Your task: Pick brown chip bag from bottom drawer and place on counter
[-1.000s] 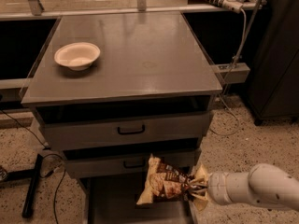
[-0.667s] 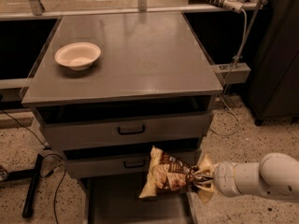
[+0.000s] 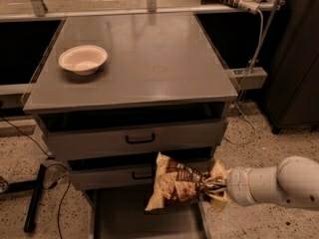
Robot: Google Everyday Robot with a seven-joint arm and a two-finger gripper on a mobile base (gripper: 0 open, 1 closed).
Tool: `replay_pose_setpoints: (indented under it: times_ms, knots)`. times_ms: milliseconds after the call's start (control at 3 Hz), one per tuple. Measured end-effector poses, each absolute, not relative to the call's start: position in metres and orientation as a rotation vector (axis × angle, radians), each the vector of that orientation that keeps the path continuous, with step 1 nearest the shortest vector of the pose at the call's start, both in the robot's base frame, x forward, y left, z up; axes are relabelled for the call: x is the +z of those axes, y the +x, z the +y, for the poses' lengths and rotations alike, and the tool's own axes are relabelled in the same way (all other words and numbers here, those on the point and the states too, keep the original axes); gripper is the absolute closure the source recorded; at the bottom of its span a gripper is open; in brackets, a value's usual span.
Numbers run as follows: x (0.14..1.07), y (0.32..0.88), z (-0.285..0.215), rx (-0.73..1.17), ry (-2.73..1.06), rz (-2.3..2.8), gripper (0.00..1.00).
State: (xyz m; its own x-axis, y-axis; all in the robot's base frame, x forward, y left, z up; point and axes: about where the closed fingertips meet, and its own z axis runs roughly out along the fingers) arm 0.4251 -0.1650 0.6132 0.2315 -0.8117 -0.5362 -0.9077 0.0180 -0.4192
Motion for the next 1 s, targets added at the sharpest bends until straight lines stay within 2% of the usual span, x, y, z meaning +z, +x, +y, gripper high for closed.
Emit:
replay_pose_setpoints:
  times_ms: [1000]
  knots:
    - [0.785, 0.418, -0.132, -0.004, -1.955, 1.357, 1.0]
